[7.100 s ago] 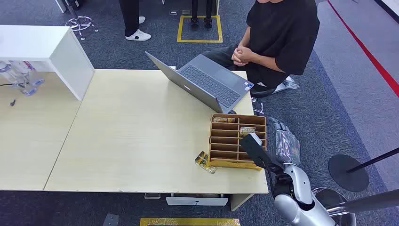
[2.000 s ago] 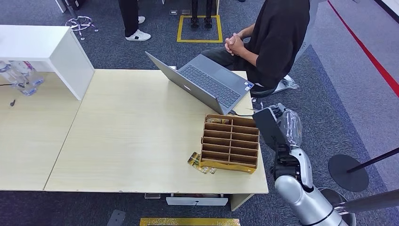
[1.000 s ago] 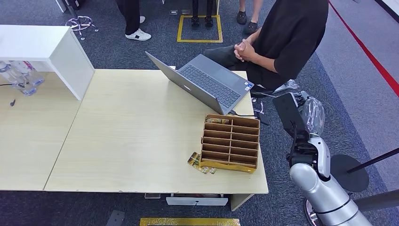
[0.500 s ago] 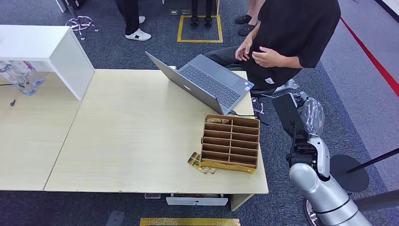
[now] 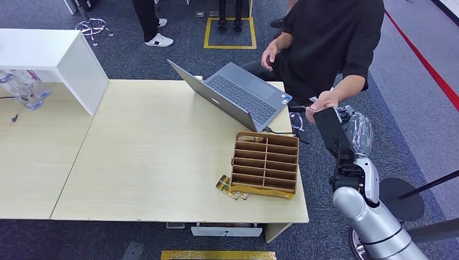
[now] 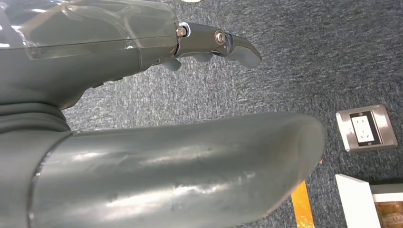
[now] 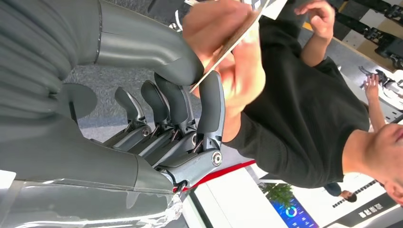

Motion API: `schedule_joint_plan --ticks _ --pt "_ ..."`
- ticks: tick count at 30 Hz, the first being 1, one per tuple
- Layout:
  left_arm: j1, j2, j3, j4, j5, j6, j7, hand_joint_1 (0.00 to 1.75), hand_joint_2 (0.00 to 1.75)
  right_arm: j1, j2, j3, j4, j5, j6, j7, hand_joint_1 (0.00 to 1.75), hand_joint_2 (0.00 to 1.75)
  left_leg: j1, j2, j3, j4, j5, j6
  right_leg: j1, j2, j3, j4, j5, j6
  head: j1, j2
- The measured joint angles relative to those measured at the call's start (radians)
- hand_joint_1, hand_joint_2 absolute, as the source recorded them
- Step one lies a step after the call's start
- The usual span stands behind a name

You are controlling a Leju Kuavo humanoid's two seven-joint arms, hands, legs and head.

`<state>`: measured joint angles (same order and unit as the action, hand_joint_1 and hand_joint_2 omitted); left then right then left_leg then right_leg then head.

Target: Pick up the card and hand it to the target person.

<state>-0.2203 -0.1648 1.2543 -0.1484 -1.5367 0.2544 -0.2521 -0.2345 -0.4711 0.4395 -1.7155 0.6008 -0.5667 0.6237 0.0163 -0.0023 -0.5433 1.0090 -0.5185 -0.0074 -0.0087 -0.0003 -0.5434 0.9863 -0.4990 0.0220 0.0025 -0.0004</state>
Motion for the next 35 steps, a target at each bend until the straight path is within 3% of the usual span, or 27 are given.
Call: schedule_joint_plan --ticks 2,4,5,6,9,13,15,19,30,35 --pt "0.0 0.0 0.0 0.0 0.0 0.0 0.001 0.0 0.0 0.0 0.0 0.0 0.0 0.0 0.001 0.0 1.03 1.75 0.0 0.0 0.0 0.0 0.0 0.0 0.0 0.0 0.0 0.0 0.0 0.0 0.0 0.0" --pt "0.0 0.0 0.0 0.0 0.0 0.0 0.004 0.0 0.0 0.0 0.0 0.0 0.0 0.0 0.005 0.0 0.29 1.75 0.0 0.0 0.0 0.0 0.0 0.0 0.0 0.0 0.0 0.0 0.0 0.0 0.0 0.0" --pt "0.0 0.0 0.0 0.0 0.0 0.0 0.006 0.0 0.0 0.0 0.0 0.0 0.0 0.001 0.009 0.001 0.1 1.75 0.0 0.0 0.0 0.0 0.0 0.0 0.0 0.0 0.0 0.0 0.0 0.0 0.0 0.0" --pt "0.0 0.0 0.0 0.0 0.0 0.001 0.008 0.0 0.0 0.0 0.0 0.0 0.0 0.003 0.015 0.003 0.0 1.75 0.0 0.0 0.0 0.0 0.0 0.0 0.0 0.0 0.0 0.0 0.0 0.0 0.0 0.0" --pt "0.0 0.0 -0.001 0.0 0.0 0.003 0.01 0.0 0.0 0.0 0.0 0.0 0.0 0.007 0.029 0.013 0.0 1.75 0.0 0.0 0.0 0.0 0.0 0.0 0.0 0.0 0.0 0.0 0.0 0.0 0.0 0.0" --pt "0.0 0.0 -0.001 0.0 0.0 0.007 0.011 0.0 0.0 0.0 0.0 0.001 0.001 0.009 0.036 0.024 0.0 0.0 0.0 0.0 0.0 0.0 0.0 0.0 0.0 0.0 0.0 0.0 0.0 0.0 0.0 0.0" --pt "0.0 0.0 -0.002 0.0 0.0 0.008 0.011 0.0 0.0 0.0 0.0 0.001 0.003 0.011 0.036 0.026 0.0 0.0 0.0 0.0 0.0 0.0 0.0 0.0 0.0 0.0 0.0 0.0 0.0 0.0 0.0 0.0" --pt "0.0 0.0 -0.004 0.0 0.0 0.009 0.011 0.0 0.0 0.003 0.0 0.001 0.005 0.025 0.019 0.02 0.0 1.75 0.0 0.0 0.0 0.0 0.0 0.0 0.0 0.0 0.0 0.0 0.0 0.0 0.0 0.0" --pt "0.014 0.0 -0.003 0.0 0.002 0.024 -0.005 0.0 0.0 0.097 0.045 0.0 -0.035 0.072 -0.125 -0.11 0.0 1.75 0.0 0.0 0.0 0.0 0.0 0.0 0.0 0.0 0.0 0.0 0.0 0.0 0.0 0.0" --pt "0.025 0.001 -0.003 0.0 0.006 0.039 -0.016 0.0 0.0 0.169 0.107 -0.003 -0.052 0.032 -0.128 -0.26 0.0 1.75 0.0 0.0 0.0 0.0 0.0 0.0 0.0 0.0 0.0 0.0 0.0 0.0 0.0 0.0"
